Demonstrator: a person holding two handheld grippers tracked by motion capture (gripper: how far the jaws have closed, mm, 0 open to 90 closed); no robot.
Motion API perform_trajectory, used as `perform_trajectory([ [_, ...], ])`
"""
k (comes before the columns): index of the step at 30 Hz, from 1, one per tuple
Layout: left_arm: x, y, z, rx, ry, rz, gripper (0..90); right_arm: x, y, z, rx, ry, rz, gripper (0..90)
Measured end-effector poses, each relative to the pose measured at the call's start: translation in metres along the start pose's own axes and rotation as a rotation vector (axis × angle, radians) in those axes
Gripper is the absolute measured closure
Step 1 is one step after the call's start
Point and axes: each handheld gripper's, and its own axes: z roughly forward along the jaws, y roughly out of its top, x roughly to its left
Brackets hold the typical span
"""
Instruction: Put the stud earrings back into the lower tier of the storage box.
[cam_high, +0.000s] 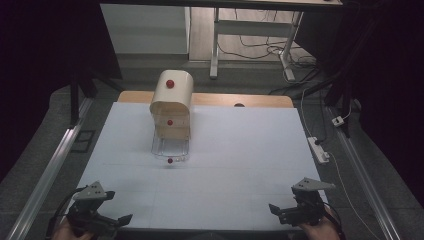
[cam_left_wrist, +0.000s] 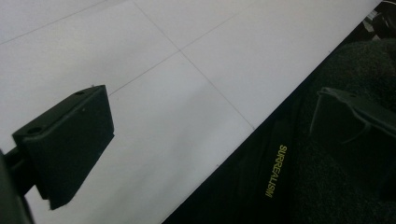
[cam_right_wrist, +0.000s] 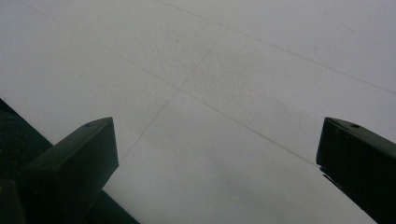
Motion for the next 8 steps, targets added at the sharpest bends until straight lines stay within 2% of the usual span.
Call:
perform_trajectory([
  [8,0.0001,0.0014,0.0007,0.003,0.001,0.003,0.0,0.0011,-0.0046,-0.0043,0.023,-0.005,0.004,0.0],
])
